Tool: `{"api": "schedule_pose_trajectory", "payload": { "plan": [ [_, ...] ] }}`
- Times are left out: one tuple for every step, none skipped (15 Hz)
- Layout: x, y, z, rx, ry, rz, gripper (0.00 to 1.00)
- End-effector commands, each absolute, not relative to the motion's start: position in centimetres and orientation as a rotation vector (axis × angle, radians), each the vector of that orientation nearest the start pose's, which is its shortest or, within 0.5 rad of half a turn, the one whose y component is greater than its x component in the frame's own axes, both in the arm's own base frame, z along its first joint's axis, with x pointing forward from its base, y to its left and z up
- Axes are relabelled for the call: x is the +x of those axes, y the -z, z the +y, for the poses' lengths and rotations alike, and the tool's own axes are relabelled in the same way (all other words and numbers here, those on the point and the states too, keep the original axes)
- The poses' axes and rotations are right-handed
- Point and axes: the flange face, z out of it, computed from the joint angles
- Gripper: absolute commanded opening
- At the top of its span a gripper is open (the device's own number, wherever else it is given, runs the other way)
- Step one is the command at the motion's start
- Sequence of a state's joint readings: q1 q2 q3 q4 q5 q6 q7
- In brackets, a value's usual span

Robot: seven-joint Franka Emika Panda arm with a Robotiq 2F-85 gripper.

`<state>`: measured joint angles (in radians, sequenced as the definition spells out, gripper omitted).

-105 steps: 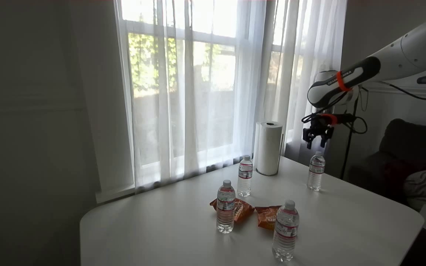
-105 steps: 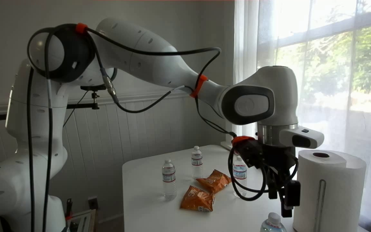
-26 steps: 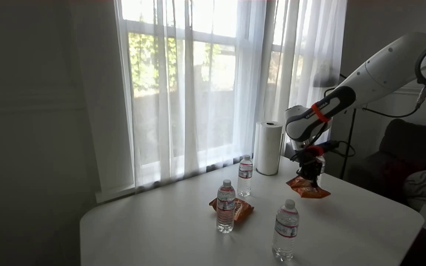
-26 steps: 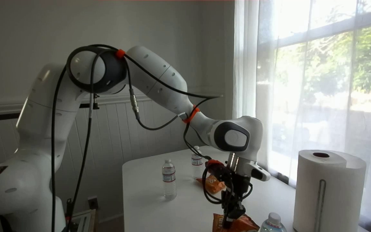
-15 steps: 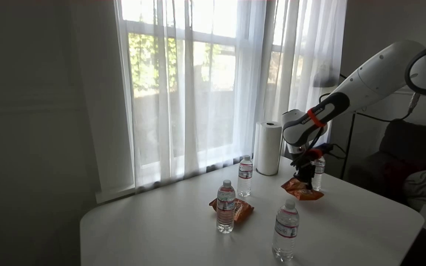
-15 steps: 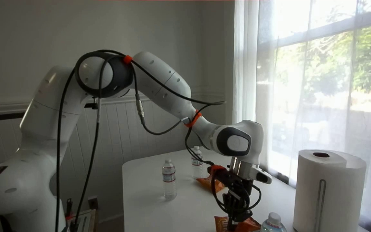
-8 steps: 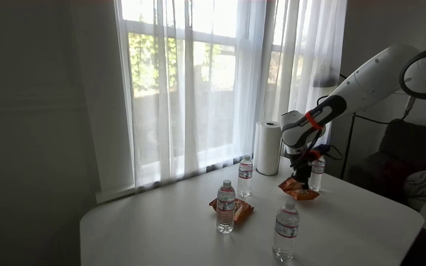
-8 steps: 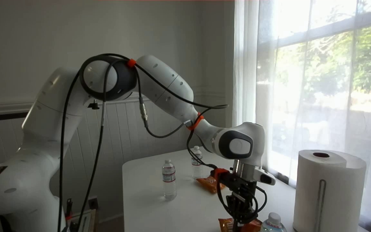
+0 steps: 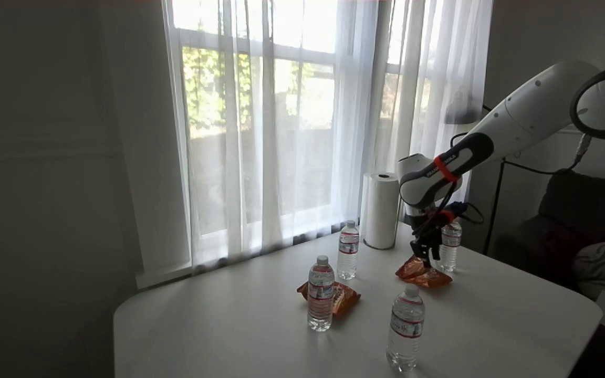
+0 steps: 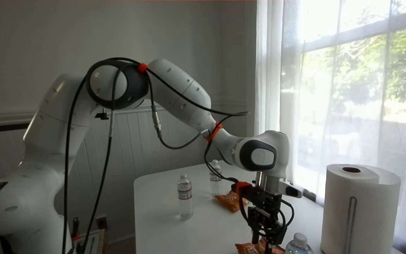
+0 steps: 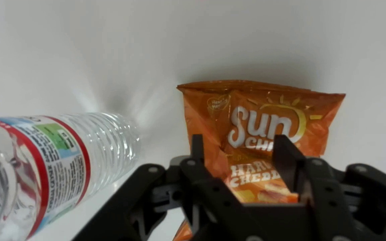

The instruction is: Pick up the water bottle to the right and move it further to the right on the table, pick up one orange packet and put it next to the water bottle on the right, pick up the bottommost water bottle and place it a little behind the water bottle on the right, pick up the orange packet to the left and put it next to the water bottle by itself

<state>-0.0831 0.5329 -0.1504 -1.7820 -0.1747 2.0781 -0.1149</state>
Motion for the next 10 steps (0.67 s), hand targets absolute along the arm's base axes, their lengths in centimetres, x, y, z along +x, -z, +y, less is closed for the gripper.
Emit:
{"api": "schedule_pose_trajectory", "payload": {
  "plan": [
    [60.7,-27.0,-13.5,-3.291,-0.404,-0.044,0.88],
    [60.7,-27.8,-13.0,-3.285,-0.389,-0.044,0.97],
    [60.5,-28.4,-12.5,-3.278,-0.379,-0.043,0.99],
    [60.3,-29.2,-12.0,-3.268,-0.369,-0.042,1.0],
    [60.0,-29.8,-11.3,-3.247,-0.372,-0.037,1.0],
    [59.7,-30.4,-10.5,-3.236,-0.367,-0.013,1.0],
    [59.5,-31.0,-9.7,-3.225,-0.36,0.005,1.0],
    [59.2,-31.6,-8.6,-3.211,-0.353,0.007,1.0],
    [58.9,-32.0,-7.5,-3.2,-0.335,0.01,1.0],
    [58.6,-32.5,-6.4,-3.188,-0.316,0.018,1.0]
  ]
}}
